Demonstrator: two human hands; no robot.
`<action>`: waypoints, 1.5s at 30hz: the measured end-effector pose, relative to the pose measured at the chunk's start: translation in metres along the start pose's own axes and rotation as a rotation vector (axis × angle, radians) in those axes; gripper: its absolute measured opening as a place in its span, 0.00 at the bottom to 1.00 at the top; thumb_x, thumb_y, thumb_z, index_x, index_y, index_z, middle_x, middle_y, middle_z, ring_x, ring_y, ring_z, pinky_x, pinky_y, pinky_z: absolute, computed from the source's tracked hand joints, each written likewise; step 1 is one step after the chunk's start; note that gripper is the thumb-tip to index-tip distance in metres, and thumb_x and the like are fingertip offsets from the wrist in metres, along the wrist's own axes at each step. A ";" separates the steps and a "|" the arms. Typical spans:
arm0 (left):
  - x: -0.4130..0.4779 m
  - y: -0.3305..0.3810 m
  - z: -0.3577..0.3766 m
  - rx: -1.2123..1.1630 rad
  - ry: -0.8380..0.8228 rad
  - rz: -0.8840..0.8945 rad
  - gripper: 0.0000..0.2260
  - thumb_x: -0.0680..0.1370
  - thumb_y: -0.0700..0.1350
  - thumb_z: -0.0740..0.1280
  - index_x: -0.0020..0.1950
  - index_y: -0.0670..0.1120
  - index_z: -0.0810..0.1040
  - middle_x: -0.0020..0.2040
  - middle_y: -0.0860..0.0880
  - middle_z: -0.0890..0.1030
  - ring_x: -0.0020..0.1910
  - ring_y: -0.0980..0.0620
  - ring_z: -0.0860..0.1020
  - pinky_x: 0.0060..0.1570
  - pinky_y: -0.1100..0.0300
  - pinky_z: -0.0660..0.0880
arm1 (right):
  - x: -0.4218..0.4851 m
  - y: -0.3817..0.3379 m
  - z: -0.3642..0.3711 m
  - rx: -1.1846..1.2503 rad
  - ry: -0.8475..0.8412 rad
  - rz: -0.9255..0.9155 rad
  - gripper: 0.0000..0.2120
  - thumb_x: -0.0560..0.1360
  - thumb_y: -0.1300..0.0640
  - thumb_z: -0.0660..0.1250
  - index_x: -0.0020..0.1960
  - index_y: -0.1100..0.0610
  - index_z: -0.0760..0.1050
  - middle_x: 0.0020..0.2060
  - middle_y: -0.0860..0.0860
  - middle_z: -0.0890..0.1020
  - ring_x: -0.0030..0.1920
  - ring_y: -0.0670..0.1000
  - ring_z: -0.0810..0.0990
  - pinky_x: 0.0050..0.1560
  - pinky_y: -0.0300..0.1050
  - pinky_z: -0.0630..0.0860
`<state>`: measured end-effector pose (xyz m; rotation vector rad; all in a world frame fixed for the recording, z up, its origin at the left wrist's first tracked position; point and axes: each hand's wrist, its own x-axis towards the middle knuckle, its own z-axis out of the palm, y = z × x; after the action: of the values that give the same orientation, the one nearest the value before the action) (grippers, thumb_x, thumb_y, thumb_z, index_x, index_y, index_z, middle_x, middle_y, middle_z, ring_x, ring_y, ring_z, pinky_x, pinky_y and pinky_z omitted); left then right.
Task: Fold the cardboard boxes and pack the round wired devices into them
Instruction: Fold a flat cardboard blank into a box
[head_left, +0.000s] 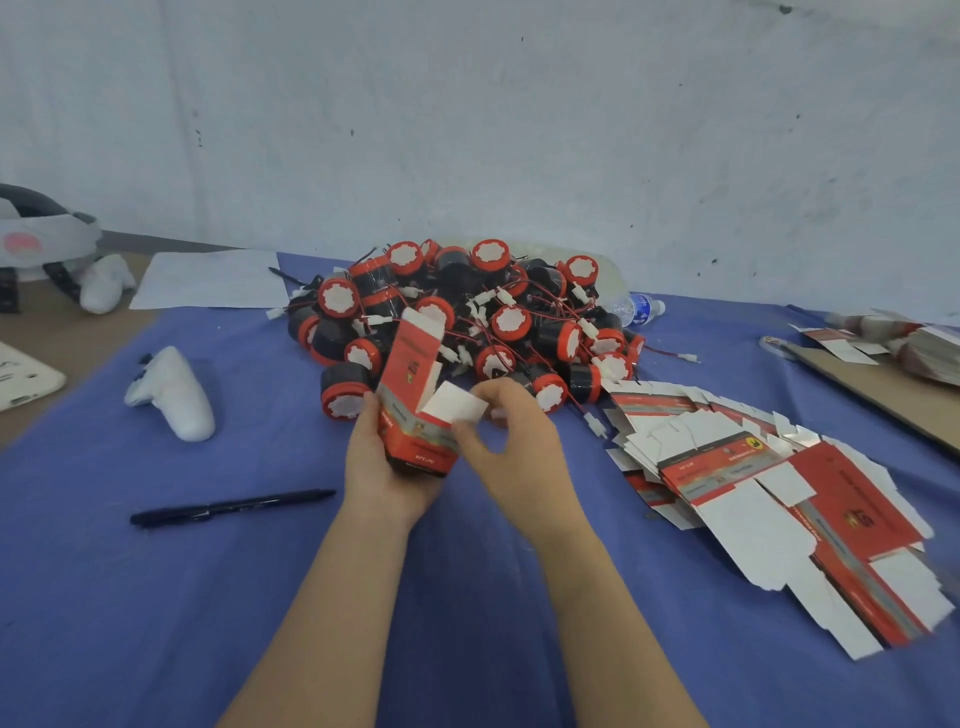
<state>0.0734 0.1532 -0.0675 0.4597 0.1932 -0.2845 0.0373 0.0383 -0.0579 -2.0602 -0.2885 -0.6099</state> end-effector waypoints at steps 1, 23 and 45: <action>0.000 0.000 0.001 -0.053 0.017 0.014 0.22 0.81 0.59 0.56 0.63 0.45 0.76 0.54 0.43 0.81 0.54 0.46 0.80 0.58 0.52 0.75 | -0.001 -0.003 0.005 -0.104 0.070 -0.081 0.07 0.75 0.62 0.68 0.45 0.52 0.72 0.45 0.46 0.75 0.48 0.47 0.71 0.45 0.28 0.65; -0.002 -0.005 0.002 0.358 -0.217 -0.230 0.22 0.74 0.55 0.64 0.60 0.41 0.80 0.57 0.40 0.81 0.57 0.40 0.78 0.56 0.43 0.75 | 0.005 0.023 -0.013 -0.057 0.330 0.302 0.13 0.80 0.55 0.62 0.43 0.63 0.75 0.35 0.54 0.75 0.35 0.51 0.70 0.33 0.39 0.64; 0.003 -0.008 0.002 0.364 -0.116 0.051 0.18 0.77 0.58 0.57 0.53 0.49 0.80 0.47 0.45 0.85 0.46 0.44 0.83 0.49 0.48 0.79 | 0.007 0.031 -0.012 0.575 0.118 0.612 0.09 0.80 0.54 0.61 0.50 0.46 0.80 0.43 0.45 0.84 0.45 0.46 0.81 0.39 0.41 0.76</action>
<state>0.0738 0.1448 -0.0702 0.8049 0.0149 -0.2967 0.0532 0.0118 -0.0714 -1.4373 0.2185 -0.2252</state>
